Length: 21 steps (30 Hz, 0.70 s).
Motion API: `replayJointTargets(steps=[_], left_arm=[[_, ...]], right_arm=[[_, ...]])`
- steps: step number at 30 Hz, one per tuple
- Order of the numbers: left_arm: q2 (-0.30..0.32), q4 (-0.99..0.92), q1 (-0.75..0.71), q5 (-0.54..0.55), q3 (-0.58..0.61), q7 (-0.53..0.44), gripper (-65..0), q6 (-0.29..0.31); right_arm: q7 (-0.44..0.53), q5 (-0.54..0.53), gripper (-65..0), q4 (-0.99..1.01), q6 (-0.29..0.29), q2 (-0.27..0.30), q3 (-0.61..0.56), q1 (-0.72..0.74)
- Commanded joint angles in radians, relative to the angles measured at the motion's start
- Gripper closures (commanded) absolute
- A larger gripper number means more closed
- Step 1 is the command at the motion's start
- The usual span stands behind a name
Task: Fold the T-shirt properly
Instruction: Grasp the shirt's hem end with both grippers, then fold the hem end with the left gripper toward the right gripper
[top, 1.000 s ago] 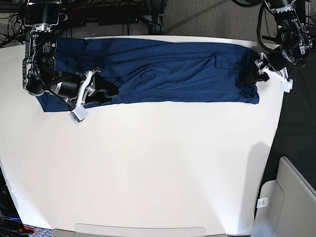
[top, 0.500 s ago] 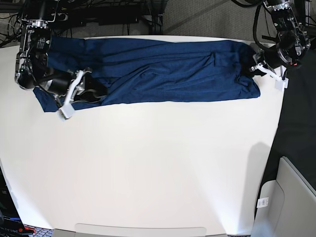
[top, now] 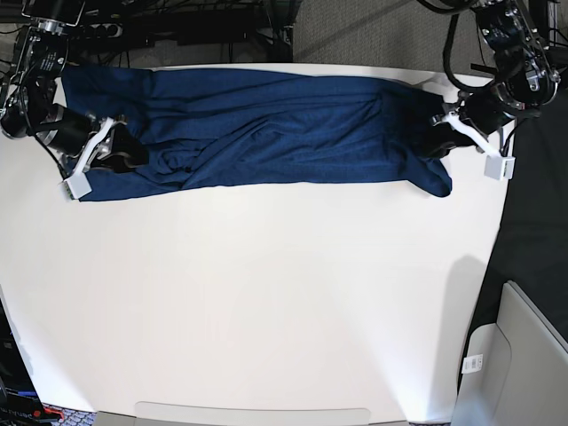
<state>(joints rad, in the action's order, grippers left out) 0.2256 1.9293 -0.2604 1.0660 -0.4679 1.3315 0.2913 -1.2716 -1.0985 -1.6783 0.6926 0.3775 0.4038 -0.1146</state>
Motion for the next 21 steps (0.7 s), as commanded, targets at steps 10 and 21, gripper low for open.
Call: replayJointTargets(steps=[10, 21], left_arm=[[-0.062, 0.129, 0.016, 0.024, 0.255, 0.027, -0.5, 0.004], [-0.246, 0.131, 0.12, 0.018, 0.536, 0.029, -0.5, 0.004]], right_arm=[[0.019, -0.025, -22.2, -0.016, 0.006, 0.035, 0.008, 0.006], [0.022, -0.006, -22.2, -0.01, 0.006, 0.035, 0.008, 0.014]])
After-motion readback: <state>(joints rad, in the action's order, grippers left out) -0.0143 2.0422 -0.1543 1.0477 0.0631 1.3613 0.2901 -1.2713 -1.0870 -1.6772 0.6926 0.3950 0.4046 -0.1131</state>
